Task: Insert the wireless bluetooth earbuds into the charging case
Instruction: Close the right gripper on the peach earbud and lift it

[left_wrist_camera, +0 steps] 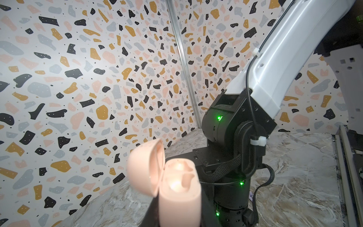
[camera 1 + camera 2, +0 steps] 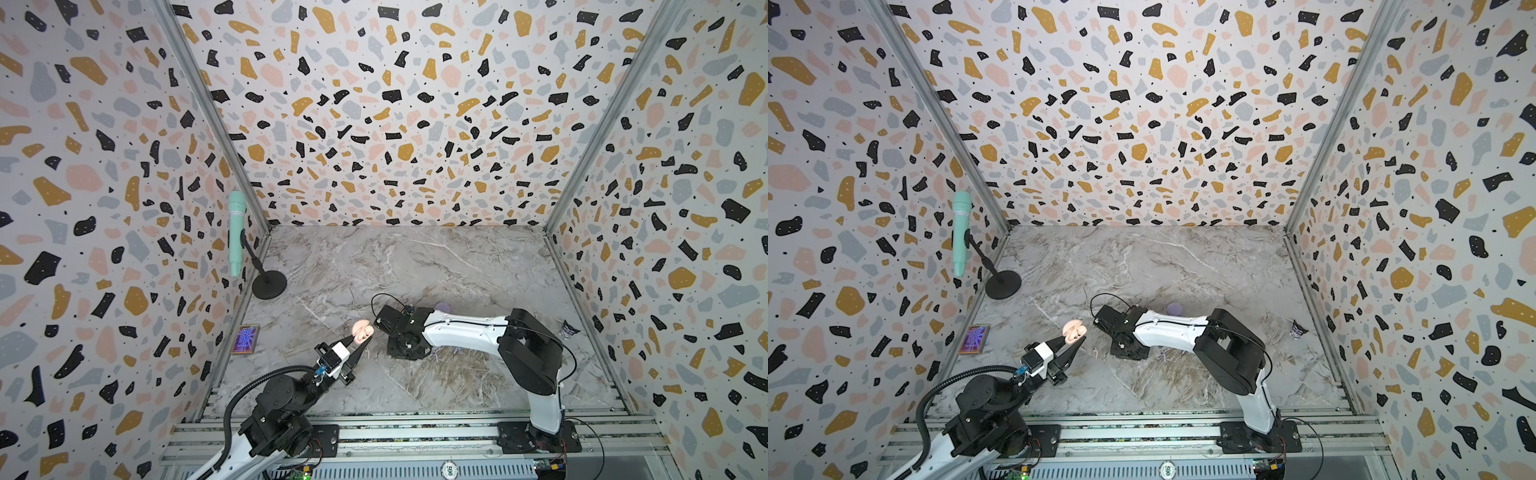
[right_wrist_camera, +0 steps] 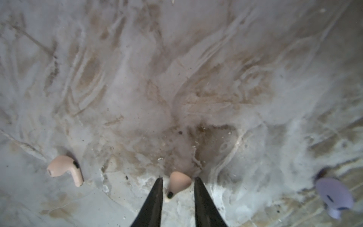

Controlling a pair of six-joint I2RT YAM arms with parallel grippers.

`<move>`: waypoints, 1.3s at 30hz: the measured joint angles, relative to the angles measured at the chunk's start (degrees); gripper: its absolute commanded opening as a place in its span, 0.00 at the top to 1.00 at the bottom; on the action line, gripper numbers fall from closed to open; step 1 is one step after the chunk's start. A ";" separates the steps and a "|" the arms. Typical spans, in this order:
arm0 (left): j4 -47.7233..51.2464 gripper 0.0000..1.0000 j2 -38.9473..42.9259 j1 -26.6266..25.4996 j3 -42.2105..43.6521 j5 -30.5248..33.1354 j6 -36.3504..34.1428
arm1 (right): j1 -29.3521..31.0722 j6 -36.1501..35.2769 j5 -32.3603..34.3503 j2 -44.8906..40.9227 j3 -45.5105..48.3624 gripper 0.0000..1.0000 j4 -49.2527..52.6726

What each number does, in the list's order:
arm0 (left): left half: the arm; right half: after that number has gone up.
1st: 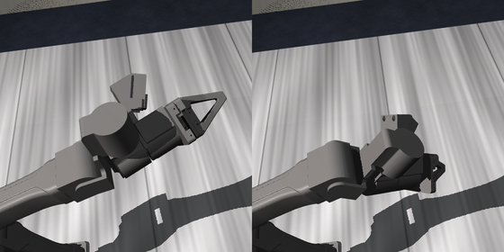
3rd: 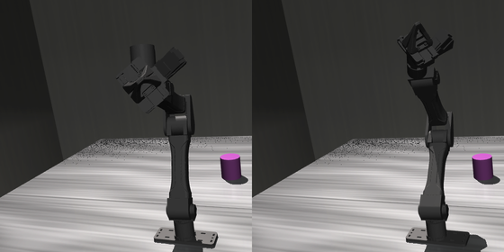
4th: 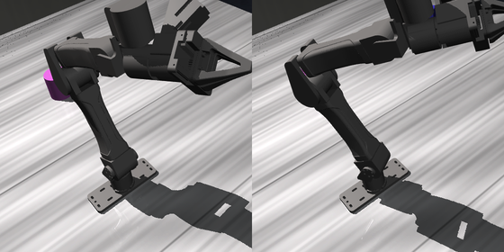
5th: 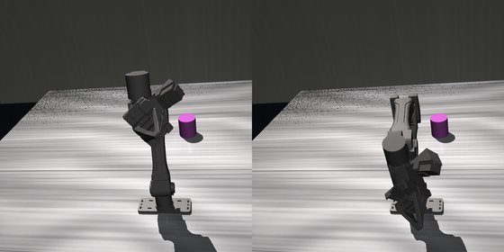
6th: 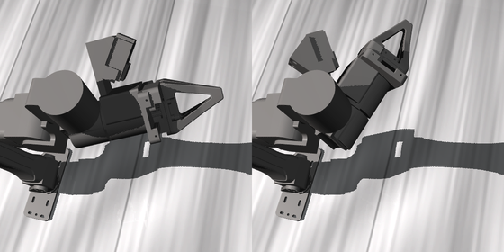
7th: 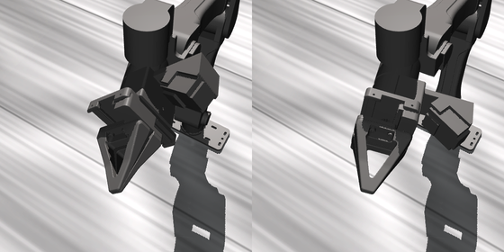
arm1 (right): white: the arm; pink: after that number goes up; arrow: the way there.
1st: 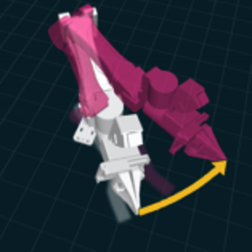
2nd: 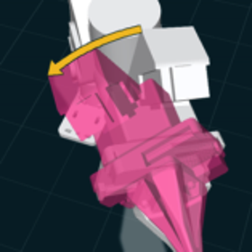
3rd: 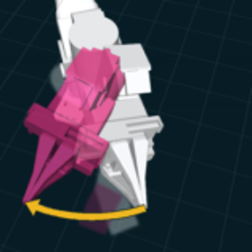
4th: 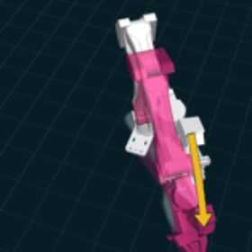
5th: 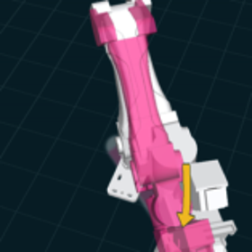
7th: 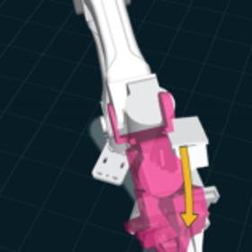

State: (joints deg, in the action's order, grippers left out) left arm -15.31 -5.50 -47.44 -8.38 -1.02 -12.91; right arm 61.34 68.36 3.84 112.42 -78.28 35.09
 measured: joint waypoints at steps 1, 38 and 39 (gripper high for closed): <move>0.00 1.00 0.00 0.00 0.00 0.00 0.00 | 0.00 0.00 0.02 0.04 0.00 0.73 0.00; 0.04 1.00 0.00 0.00 0.00 -0.15 0.00 | -0.37 -0.35 -1.05 0.74 0.72 0.82 -1.88; 0.04 1.00 0.00 0.00 0.00 -0.15 0.00 | -0.37 -0.39 -1.16 0.66 0.92 0.84 -2.32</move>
State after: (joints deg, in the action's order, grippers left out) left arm -15.27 -5.50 -47.44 -8.38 -1.17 -12.91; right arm 60.97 67.96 2.68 113.08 -77.36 32.77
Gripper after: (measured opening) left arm 0.241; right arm 0.190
